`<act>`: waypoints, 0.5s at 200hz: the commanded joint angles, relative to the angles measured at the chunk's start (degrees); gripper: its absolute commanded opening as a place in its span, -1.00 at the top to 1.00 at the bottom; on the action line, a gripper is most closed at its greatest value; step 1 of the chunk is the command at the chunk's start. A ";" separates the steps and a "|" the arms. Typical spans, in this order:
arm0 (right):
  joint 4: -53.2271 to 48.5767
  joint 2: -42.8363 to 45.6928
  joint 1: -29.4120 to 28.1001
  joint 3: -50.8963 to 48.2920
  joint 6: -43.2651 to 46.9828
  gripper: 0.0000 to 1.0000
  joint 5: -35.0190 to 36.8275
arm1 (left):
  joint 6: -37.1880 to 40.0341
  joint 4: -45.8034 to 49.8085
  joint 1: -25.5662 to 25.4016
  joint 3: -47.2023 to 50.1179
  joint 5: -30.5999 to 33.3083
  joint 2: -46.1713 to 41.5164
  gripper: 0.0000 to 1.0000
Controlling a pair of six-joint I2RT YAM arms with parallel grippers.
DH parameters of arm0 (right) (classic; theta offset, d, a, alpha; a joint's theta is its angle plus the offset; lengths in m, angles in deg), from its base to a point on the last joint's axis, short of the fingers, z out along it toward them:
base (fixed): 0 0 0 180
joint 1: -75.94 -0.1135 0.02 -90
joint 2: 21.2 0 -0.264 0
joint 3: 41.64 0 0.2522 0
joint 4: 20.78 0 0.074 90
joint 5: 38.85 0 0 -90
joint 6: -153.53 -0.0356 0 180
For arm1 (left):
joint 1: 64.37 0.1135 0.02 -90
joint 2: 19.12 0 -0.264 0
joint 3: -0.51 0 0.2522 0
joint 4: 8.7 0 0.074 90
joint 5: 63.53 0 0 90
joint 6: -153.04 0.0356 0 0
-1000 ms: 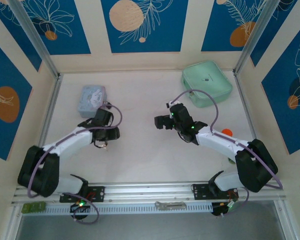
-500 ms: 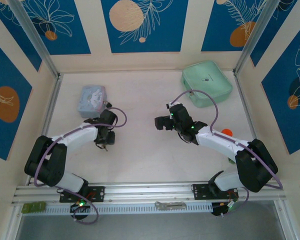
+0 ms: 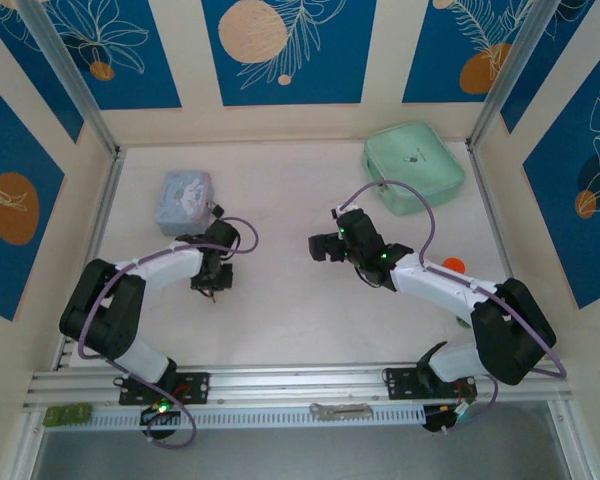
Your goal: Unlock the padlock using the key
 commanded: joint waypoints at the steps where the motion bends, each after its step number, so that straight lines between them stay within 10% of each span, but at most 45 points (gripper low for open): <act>1: -0.05 1.80 -0.36 -0.34 0.42 -0.98 1.46 | 0.04 -2.00 -0.15 1.17 -1.92 2.60 1.00; 45: 1.09 1.58 -0.45 -0.68 1.71 -0.99 -2.12 | -5.75 -7.06 -0.15 1.89 -7.61 -2.55 1.00; 100: 5.93 2.01 0.07 -2.34 6.84 -0.61 -28.93 | -23.32 -23.55 -2.46 7.38 -16.84 -10.74 1.00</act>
